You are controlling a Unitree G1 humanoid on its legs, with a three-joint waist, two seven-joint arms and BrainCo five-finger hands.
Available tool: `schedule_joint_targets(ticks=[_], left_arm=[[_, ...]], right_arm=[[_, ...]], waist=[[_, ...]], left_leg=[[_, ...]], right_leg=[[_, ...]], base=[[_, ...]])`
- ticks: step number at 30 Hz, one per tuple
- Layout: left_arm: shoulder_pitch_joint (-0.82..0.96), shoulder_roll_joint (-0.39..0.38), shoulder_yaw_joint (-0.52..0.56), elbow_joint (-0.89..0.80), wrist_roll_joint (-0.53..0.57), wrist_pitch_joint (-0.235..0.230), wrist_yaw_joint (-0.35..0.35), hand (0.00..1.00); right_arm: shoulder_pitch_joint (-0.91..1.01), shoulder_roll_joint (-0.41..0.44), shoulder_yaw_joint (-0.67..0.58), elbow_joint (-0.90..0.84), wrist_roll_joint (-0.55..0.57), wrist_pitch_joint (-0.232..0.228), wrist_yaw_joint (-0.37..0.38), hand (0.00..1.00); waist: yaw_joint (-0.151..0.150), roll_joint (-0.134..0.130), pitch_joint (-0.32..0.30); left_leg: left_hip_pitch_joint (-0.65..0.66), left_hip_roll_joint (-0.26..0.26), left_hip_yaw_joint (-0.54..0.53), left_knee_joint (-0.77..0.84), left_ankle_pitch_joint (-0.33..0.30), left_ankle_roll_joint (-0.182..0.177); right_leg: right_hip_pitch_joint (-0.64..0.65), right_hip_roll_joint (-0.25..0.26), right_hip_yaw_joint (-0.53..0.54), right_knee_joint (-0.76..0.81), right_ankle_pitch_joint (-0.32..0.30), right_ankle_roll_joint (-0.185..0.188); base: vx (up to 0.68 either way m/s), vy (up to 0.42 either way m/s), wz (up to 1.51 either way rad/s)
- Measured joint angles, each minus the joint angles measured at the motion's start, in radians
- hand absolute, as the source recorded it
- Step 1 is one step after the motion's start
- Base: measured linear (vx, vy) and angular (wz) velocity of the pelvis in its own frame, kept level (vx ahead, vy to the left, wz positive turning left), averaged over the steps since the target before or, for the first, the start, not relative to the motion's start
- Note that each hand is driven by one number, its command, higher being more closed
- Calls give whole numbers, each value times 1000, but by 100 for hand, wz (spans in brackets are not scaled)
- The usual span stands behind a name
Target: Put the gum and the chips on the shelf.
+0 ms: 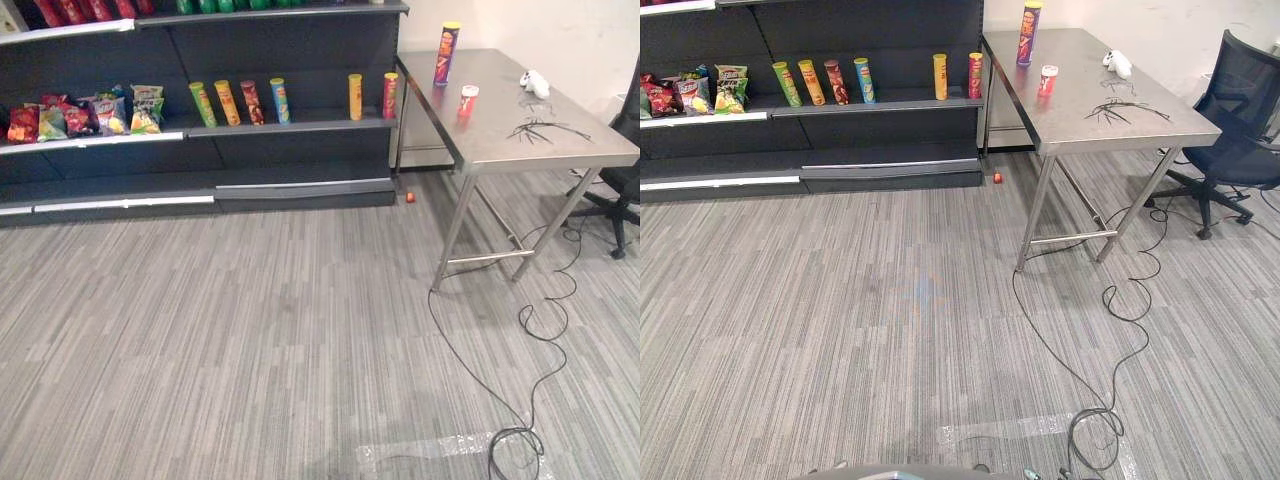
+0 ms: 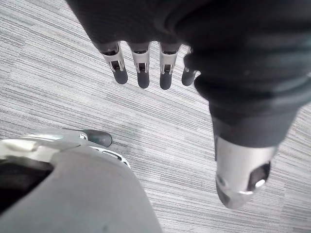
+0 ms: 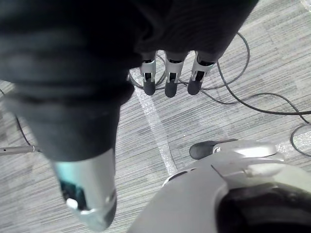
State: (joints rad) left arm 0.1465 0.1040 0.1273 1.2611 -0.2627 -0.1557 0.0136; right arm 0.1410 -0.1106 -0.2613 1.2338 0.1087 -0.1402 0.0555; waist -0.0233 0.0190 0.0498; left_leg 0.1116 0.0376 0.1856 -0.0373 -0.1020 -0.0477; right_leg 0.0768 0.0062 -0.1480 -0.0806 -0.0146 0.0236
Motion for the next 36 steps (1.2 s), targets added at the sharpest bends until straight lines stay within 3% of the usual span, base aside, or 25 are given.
schedule_joint_targets(ticks=[17,36], left_arm=[[-9,0,7,2,4,0,-22,0],[-16,8,-25,3,4,-8,-27,0]], right_arm=[[-30,5,-44,9,19,6,43,0],[-32,7,-41,8,-2,3,17,0]], waist=[[2,6,20],[3,-3,26]], left_leg=[[29,10,40,-31,2,-6],[29,10,46,-35,2,-6]], right_leg=[[19,13,6,-23,0,6],[15,14,9,-24,0,6]], base=[[-12,-16,-3],[-8,-7,-1]])
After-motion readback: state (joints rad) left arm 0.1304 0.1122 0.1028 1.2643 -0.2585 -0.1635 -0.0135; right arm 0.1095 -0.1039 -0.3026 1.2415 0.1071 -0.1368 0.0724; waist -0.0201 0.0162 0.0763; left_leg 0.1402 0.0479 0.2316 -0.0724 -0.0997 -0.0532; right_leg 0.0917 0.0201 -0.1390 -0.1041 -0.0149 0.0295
